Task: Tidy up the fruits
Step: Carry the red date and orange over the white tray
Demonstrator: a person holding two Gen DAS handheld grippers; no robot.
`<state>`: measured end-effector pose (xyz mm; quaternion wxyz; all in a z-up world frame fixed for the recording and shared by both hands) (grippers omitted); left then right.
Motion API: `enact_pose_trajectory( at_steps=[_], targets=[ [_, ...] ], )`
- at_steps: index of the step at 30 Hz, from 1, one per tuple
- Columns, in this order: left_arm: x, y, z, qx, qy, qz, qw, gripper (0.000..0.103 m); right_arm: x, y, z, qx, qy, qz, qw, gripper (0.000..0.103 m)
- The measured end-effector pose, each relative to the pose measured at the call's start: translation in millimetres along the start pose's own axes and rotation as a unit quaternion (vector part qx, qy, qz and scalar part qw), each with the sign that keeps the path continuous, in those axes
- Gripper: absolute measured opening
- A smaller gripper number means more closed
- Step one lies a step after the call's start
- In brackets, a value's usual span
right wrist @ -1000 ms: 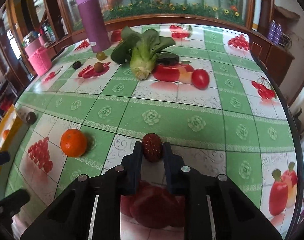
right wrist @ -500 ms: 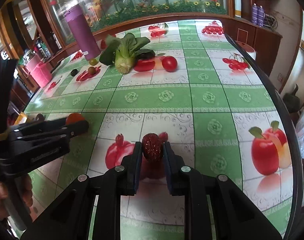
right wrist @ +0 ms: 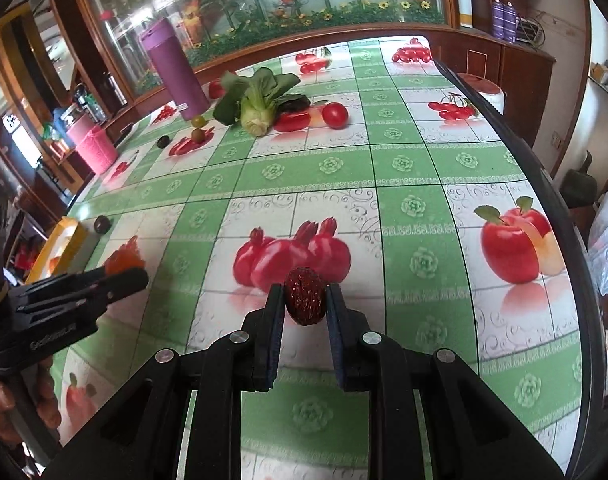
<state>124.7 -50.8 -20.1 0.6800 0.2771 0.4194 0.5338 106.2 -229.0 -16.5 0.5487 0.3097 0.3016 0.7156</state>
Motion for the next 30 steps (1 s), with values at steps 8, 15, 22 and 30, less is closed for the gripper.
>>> enact_pose_trajectory(
  at_steps=[8, 15, 22, 30],
  targets=[
    [11.2, 42.1, -40.2, 0.002, 0.006, -0.023, 0.9997, 0.038, 24.8, 22.7, -21.8, 0.003, 0.026, -0.007, 1.0, 0.021],
    [28.2, 72.4, -52.9, -0.014, 0.016, -0.023, 0.9995, 0.037, 48.9, 27.1, -29.5, 0.013, 0.029, 0.007, 0.999, 0.021],
    [59.6, 96.2, -55.1, -0.032, 0.034, -0.015, 0.9988, 0.038, 102.8, 24.6, -15.5, 0.011, 0.066, 0.032, 0.997, 0.021],
    [122.5, 122.4, -51.6, -0.057, 0.083, 0.007, 0.9949, 0.038, 185.7, 14.7, 14.2, 0.008, 0.107, 0.088, 0.99, 0.021]
  ],
)
Point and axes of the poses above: each gripper's, at about its wrist camera, not at the fingertips, and y roughly against the way its jaws point, x to its left, z to its top, the point moved 7 cm from there along -y, roughly the way its jaws point, and after that the axes turned 11 degrees about y, right-handed, at the moved point
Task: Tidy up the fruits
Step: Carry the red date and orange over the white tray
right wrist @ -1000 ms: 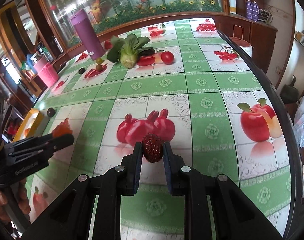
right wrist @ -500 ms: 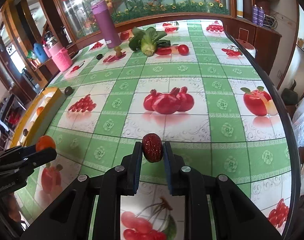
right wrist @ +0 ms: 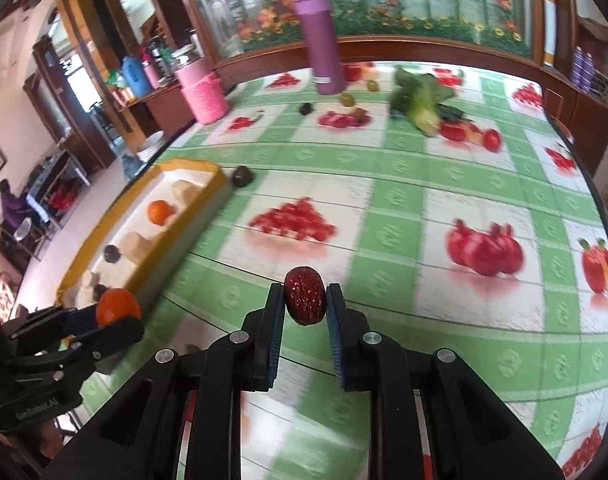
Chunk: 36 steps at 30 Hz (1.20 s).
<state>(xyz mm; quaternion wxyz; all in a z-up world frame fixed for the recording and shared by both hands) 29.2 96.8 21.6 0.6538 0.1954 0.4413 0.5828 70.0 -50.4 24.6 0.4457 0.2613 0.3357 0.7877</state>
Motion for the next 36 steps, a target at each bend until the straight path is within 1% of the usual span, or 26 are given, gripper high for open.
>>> enact_pose_trajectory(
  at_steps=[4, 10, 12, 15, 21, 28, 31, 36],
  targets=[
    [41.9, 11.2, 11.1, -0.015, 0.025, 0.026, 0.9992, 0.038, 33.7, -17.4, 24.7, 0.002, 0.022, 0.024, 0.999, 0.021],
    [104.2, 17.8, 28.7, -0.029, 0.047, 0.079, 0.9954, 0.038, 75.3, -48.7, 61.8, 0.007, 0.054, 0.049, 0.997, 0.02],
    [120.5, 17.0, 36.6, -0.031, 0.051, 0.092, 0.994, 0.038, 88.5, -62.8, 72.5, 0.013, 0.064, 0.057, 0.996, 0.02],
    [139.5, 13.9, 49.8, -0.034, 0.057, 0.105, 0.9923, 0.038, 102.7, -79.8, 84.0, 0.02, 0.081, 0.057, 0.995, 0.02],
    [160.2, -5.5, 71.7, -0.026, 0.073, 0.105, 0.9914, 0.038, 121.5, -119.7, 100.4, 0.04, 0.113, 0.05, 0.992, 0.02],
    [162.2, -31.5, 88.2, -0.009, 0.066, 0.104, 0.9924, 0.038, 105.3, -149.1, 100.6, 0.066, 0.11, 0.034, 0.991, 0.02],
    [164.0, -42.1, 92.1, 0.001, 0.07, 0.102, 0.9924, 0.038, 103.5, -156.8, 99.4, 0.078, 0.122, 0.029, 0.989, 0.021],
    [167.9, -54.6, 94.8, 0.012, 0.072, 0.105, 0.9919, 0.038, 103.4, -167.1, 98.5, 0.083, 0.142, 0.022, 0.986, 0.021]
  ],
)
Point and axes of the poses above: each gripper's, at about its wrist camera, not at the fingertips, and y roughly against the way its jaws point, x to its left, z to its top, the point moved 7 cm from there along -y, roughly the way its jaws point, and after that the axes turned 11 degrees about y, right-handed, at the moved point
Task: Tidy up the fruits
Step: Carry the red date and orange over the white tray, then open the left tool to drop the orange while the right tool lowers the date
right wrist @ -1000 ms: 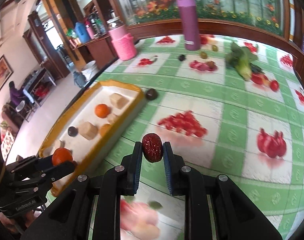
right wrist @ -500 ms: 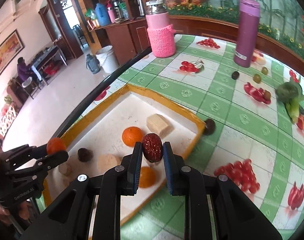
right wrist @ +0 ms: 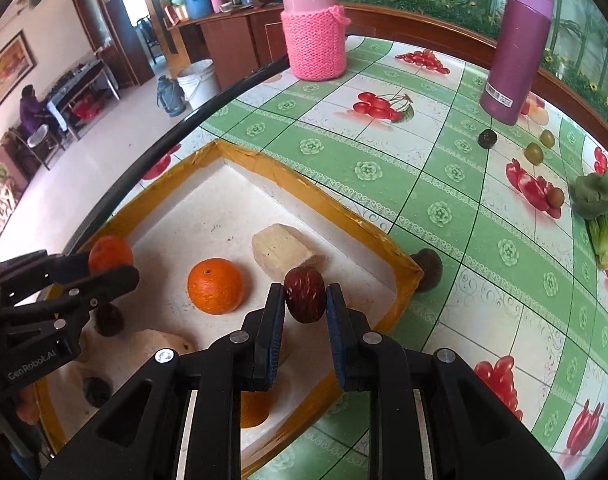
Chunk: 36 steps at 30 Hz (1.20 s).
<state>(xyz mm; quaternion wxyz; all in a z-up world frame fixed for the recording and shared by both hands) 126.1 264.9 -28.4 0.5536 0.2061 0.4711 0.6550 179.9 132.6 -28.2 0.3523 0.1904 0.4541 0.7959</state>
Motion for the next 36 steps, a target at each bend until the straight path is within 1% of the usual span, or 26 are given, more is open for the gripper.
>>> enact_pose_trajectory(
  at_steps=[4, 9, 16, 19, 21, 26, 31, 33, 36],
  targets=[
    [1.4, -9.6, 2.3, 0.007, 0.002, 0.008, 0.9999, 0.038, -1.4, -4.5, 4.0, -0.002, 0.009, 0.001, 1.0, 0.021],
    [-0.2, -14.6, 4.8, 0.003, -0.013, 0.025, 0.9996, 0.038, 0.7, -9.4, 6.0, -0.001, 0.03, -0.005, 1.0, 0.021],
    [-4.7, -19.7, 3.4, -0.001, -0.039, 0.055, 0.9977, 0.039, 1.7, -11.3, 7.7, -0.001, 0.033, -0.008, 0.999, 0.021],
    [-6.0, -18.0, 2.9, -0.001, -0.039, 0.053, 0.9978, 0.042, 2.4, -9.6, 6.8, 0.0, 0.036, -0.013, 0.999, 0.022],
    [-6.3, -16.2, 3.3, -0.004, -0.039, 0.056, 0.9976, 0.045, 3.9, -6.0, 5.9, -0.004, 0.037, -0.011, 0.999, 0.03],
    [-10.1, -10.3, 3.0, -0.01, -0.046, 0.057, 0.9973, 0.047, 3.5, 4.7, 2.3, -0.012, 0.029, -0.008, 0.999, 0.03],
    [-13.4, -1.0, 0.3, -0.02, -0.053, 0.064, 0.9963, 0.058, -2.0, 26.5, -8.9, -0.028, 0.006, 0.003, 1.0, 0.03],
    [-14.3, 3.7, -1.2, -0.023, -0.053, 0.066, 0.9961, 0.063, -5.4, 39.8, -15.7, -0.042, -0.005, 0.016, 0.999, 0.03],
    [-17.7, 11.5, -3.1, -0.027, -0.055, 0.066, 0.9959, 0.066, -15.7, 55.8, -28.6, -0.05, -0.018, 0.007, 0.999, 0.033]
  ],
)
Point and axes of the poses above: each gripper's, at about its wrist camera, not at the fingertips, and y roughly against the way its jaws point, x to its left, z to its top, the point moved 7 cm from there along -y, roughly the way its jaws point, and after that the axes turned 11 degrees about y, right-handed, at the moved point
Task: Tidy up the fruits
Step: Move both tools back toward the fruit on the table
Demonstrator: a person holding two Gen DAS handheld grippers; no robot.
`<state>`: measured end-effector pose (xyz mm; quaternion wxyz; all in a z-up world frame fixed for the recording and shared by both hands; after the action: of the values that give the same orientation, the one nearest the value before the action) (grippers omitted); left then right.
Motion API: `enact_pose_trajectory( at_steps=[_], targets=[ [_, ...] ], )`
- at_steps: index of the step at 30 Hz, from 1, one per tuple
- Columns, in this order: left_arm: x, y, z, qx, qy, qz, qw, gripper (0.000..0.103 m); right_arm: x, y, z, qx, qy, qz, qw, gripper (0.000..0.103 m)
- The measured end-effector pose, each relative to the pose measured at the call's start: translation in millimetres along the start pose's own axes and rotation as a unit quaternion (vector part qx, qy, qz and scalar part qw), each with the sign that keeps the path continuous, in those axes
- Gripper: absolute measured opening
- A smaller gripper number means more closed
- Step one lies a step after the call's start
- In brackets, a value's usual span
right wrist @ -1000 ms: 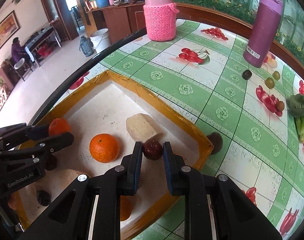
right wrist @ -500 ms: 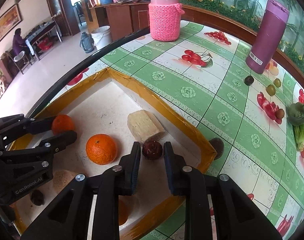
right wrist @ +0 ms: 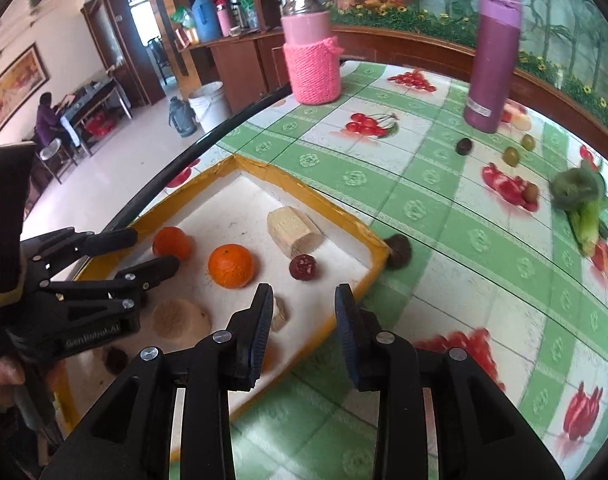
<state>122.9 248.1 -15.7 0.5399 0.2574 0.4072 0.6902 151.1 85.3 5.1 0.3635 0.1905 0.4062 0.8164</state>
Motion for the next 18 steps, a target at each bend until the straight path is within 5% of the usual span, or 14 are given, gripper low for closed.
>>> enact_pose_trajectory(
  at_steps=[9, 18],
  targets=[
    [-45.6, 26.9, 5.9, -0.01, -0.017, -0.036, 0.9992, 0.071, -105.8, 31.5, -56.9, 0.011, -0.123, -0.047, 0.991, 0.033],
    [-131.8, 40.1, -11.9, 0.002, -0.061, -0.086, 0.9944, 0.074, -255.0, 72.3, -105.9, 0.002, -0.233, -0.144, 0.962, 0.035]
  ],
)
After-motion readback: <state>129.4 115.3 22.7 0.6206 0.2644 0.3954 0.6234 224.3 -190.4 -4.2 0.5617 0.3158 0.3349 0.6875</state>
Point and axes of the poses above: each gripper's, at about its wrist camera, not at the fingertips, and y roughly against the way its jaws point, x to its left, z to its top, the point moved 7 cm from there along -y, roughly the way its jaws point, and after that the axes turned 11 degrees about y, right-handed, at the moved point
